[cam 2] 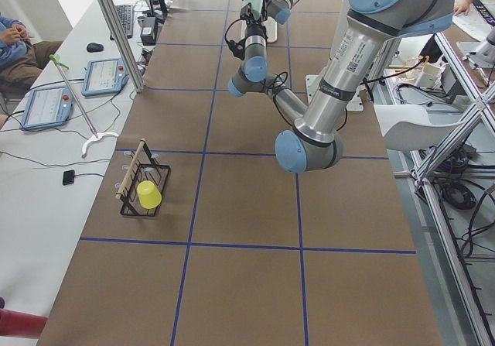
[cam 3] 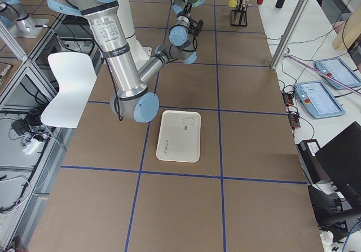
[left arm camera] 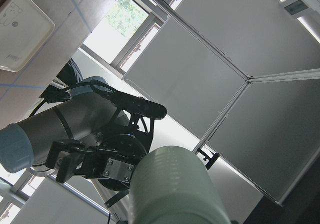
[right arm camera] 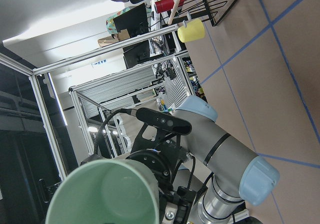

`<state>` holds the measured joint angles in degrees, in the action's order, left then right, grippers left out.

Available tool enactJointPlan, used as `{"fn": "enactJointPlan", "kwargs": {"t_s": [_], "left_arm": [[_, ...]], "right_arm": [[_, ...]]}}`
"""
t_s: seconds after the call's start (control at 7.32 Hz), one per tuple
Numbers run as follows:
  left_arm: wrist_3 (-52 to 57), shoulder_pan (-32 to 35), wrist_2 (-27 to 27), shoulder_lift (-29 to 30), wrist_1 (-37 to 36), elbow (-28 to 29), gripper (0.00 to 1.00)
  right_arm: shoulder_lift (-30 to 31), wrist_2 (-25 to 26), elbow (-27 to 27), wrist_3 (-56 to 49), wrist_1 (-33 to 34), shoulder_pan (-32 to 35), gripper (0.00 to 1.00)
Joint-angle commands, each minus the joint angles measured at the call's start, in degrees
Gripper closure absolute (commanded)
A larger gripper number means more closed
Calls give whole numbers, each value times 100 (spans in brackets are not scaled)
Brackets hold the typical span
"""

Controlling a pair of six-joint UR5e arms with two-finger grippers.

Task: Left arm grabs green cup and hands to right arm on tray

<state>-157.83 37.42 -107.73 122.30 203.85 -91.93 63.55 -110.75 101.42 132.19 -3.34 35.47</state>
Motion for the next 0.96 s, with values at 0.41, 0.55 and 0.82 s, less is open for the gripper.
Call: {"fn": "enactJointPlan", "kwargs": {"t_s": [0.41, 0.55, 0.82], "left_arm": [[6, -104, 77, 101, -39, 0, 100], [6, -104, 86, 101, -39, 8, 100], [15, -104, 86, 92, -30, 17, 100]], "right_arm": [[0, 10, 9, 9, -9, -5, 30], [0, 1, 52, 9, -18, 4, 38], [0, 10, 97, 9, -53, 4, 63]]}}
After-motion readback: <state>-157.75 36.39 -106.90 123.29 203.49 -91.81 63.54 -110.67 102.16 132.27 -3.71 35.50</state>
